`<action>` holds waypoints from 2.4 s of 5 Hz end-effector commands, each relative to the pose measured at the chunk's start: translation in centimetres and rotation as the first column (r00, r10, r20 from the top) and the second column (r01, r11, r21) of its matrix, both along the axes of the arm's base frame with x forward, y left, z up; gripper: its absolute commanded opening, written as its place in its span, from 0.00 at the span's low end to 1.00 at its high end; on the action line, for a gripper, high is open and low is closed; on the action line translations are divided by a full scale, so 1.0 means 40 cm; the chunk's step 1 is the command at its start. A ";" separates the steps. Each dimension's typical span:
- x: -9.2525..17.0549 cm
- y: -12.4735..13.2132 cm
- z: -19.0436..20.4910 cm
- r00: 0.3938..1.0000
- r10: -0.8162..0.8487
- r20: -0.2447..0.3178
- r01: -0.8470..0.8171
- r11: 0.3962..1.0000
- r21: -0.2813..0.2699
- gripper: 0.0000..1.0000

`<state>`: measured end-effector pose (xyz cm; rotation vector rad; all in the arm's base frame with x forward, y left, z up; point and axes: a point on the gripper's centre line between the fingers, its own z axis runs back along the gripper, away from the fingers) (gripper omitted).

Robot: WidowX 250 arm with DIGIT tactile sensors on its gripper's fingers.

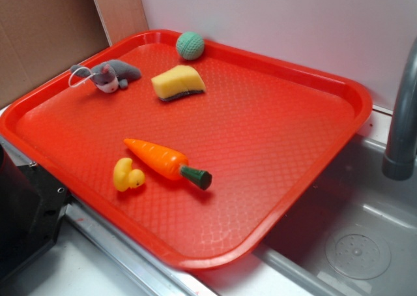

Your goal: Grab the gray animal.

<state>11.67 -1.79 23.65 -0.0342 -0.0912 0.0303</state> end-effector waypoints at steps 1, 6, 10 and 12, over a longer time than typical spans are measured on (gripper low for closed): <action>0.000 0.000 0.000 1.000 0.000 0.000 0.000 1.000 0.000 1.00; 0.081 0.146 -0.061 0.827 0.536 0.171 -0.515 0.843 -0.151 1.00; 0.289 0.328 -0.378 0.677 0.698 0.234 -0.718 0.696 0.000 1.00; 0.313 0.346 -0.498 0.754 0.639 0.152 -0.654 0.753 0.071 1.00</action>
